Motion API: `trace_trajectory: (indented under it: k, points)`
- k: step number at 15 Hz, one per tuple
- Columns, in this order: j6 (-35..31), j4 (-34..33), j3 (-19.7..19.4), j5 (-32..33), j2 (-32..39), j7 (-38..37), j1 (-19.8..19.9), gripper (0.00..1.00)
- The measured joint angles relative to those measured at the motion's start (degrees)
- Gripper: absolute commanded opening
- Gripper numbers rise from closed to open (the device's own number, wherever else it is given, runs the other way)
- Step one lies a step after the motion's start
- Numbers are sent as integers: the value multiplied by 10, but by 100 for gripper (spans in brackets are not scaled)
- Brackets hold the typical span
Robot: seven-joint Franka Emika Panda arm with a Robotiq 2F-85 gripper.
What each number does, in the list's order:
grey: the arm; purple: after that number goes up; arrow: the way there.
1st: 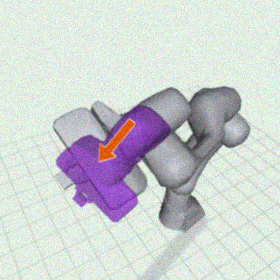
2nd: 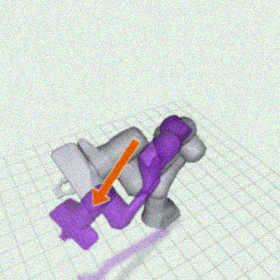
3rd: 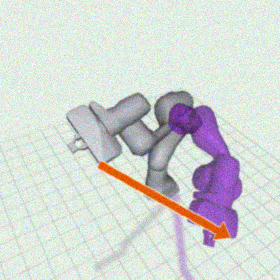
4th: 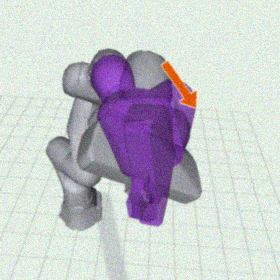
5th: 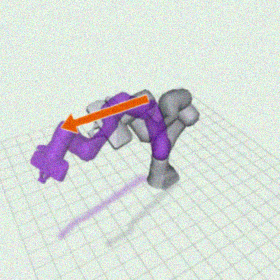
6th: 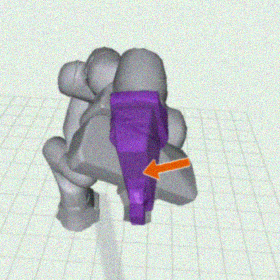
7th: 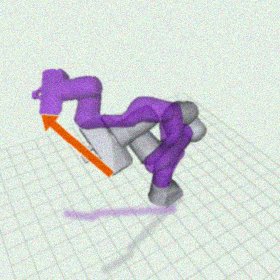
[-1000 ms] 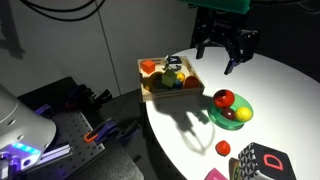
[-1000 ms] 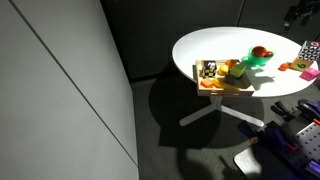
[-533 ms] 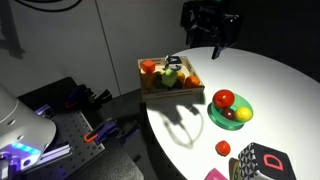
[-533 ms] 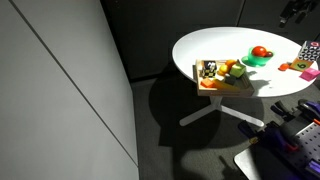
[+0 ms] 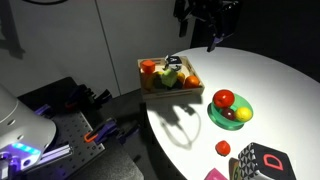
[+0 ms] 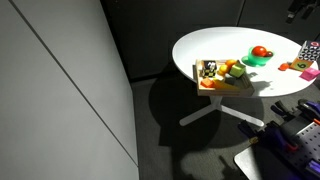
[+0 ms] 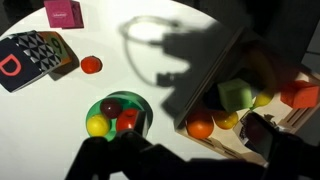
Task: Pick up the yellow lemon toy from the table and put it in the green bowl
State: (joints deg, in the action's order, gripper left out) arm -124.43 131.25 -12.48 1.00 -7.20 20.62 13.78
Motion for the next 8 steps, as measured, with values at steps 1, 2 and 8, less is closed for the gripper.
trace_trajectory:
  k: [1, 2, 8]
  points:
    - [9, -1, 0, 1, -1, 4, 0, 100]
    - [11, -1, 0, 1, -1, 4, 0, 100]
    - [10, 0, 0, 1, 1, 4, 0, 100]
